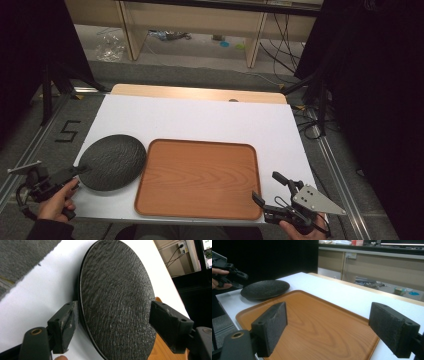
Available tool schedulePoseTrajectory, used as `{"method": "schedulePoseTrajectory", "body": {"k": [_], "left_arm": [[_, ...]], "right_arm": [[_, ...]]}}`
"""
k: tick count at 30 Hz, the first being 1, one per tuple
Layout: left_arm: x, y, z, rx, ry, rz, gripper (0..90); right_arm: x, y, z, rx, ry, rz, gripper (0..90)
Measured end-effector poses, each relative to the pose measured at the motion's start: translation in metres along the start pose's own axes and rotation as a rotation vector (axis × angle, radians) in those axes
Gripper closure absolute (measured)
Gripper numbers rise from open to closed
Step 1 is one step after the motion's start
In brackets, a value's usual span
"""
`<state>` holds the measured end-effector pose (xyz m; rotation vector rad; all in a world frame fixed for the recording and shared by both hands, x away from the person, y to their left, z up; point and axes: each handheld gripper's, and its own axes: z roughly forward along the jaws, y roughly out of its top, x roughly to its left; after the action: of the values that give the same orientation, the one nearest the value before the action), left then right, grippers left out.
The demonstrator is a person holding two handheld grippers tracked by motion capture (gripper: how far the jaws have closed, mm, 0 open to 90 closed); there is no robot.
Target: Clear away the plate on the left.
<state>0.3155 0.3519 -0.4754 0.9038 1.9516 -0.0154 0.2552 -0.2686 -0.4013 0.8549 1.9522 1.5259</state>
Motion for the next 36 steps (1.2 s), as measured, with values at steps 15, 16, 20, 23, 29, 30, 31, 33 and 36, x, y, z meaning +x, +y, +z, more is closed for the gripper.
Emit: {"method": "schedulePoseTrajectory", "body": {"k": [15,16,20,23,29,30,31,33,36], "left_arm": [[0.006,-0.003,0.012,0.06,-0.015,-0.049,25.4],[0.006,-0.003,0.012,0.063,-0.018,-0.049,25.7],[0.007,-0.003,0.014,0.069,-0.037,-0.069,27.2],[0.009,-0.004,0.016,0.073,-0.046,-0.085,28.2],[0.01,-0.006,0.021,0.084,-0.055,-0.112,30.2],[0.01,-0.006,0.021,0.085,-0.059,-0.118,30.9],[0.011,-0.006,0.022,0.086,-0.06,-0.124,31.7],[0.013,-0.007,0.023,0.083,-0.069,-0.142,33.5],[0.015,-0.008,0.024,0.083,-0.072,-0.154,36.7]], "right_arm": [[0.001,0.0,0.0,0.009,0.007,-0.002,16.6],[0.001,0.0,0.0,0.011,0.007,-0.001,16.6],[0.001,0.0,0.0,0.013,0.007,-0.001,16.8],[0.001,0.0,0.001,-0.009,-0.003,0.001,16.8],[0.002,-0.001,0.002,-0.012,0.0,0.002,16.8],[0.001,-0.001,0.002,-0.012,0.003,0.002,16.8],[0.001,-0.001,0.002,-0.012,0.003,0.002,16.8],[0.001,0.0,0.001,-0.002,0.006,0.001,16.9],[0.001,0.0,0.001,0.012,0.005,-0.002,16.8]]}}
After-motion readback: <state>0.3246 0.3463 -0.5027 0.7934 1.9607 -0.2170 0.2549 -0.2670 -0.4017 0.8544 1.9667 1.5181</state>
